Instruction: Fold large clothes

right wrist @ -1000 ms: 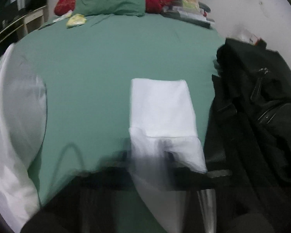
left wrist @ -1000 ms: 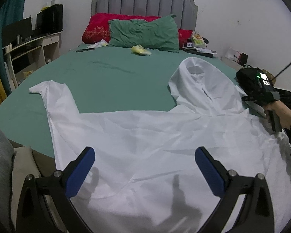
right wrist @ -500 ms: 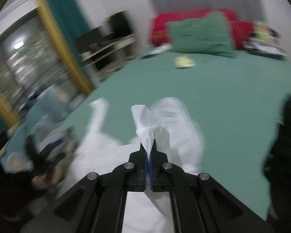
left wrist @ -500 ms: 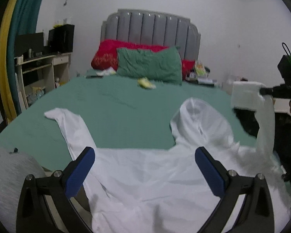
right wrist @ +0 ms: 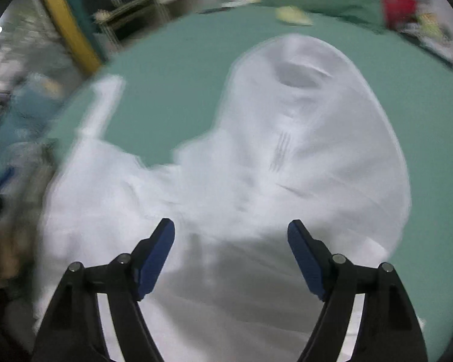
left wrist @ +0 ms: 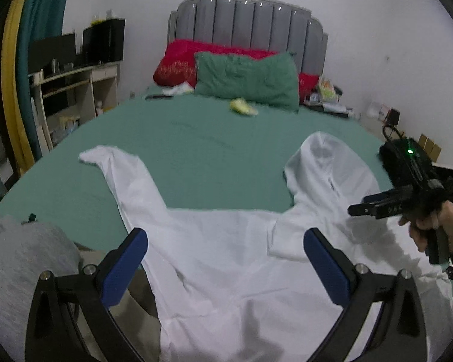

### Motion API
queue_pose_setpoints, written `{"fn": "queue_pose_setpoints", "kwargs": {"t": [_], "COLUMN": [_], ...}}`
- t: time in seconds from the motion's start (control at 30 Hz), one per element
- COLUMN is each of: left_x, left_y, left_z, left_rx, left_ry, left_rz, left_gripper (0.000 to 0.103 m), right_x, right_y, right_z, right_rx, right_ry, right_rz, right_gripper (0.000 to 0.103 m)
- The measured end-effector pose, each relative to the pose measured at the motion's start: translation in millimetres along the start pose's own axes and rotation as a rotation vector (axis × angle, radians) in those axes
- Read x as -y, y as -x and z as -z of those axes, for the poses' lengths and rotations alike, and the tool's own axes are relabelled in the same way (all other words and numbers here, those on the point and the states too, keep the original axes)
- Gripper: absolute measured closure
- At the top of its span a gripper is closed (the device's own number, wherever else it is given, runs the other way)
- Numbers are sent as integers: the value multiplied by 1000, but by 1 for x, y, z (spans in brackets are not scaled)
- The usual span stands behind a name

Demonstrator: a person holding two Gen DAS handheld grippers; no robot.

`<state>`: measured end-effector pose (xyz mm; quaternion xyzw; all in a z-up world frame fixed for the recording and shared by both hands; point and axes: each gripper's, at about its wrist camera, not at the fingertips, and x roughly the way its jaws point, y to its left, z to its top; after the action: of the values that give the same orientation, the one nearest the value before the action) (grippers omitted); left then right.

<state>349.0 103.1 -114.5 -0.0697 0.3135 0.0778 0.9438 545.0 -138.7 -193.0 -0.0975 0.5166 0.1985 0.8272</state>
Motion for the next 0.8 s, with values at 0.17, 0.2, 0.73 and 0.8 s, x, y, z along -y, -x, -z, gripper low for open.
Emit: {"fn": "queue_pose_setpoints", "kwargs": {"t": [0.17,0.2,0.73,0.8], "left_x": [-6,-7,-51,-54], "left_y": [-5,-3,15,19], "left_z": [4,4,-23,-23], "left_rx": [-28,-28,-33,-36], "left_ry": [7,11,140,152], "left_rz": [-55,-63,-112,-102], "left_gripper": [0,0,0,0], "right_x": [-64,-73,-138,-143], "right_y": [56,59,-26,-17], "right_z": [35,42,34,36], "right_rx": [257,258,127,111], "right_ry": [88,85,-54,-85], "right_rz": [130,85,-292,-426], "right_gripper": [36,41,100,99]}}
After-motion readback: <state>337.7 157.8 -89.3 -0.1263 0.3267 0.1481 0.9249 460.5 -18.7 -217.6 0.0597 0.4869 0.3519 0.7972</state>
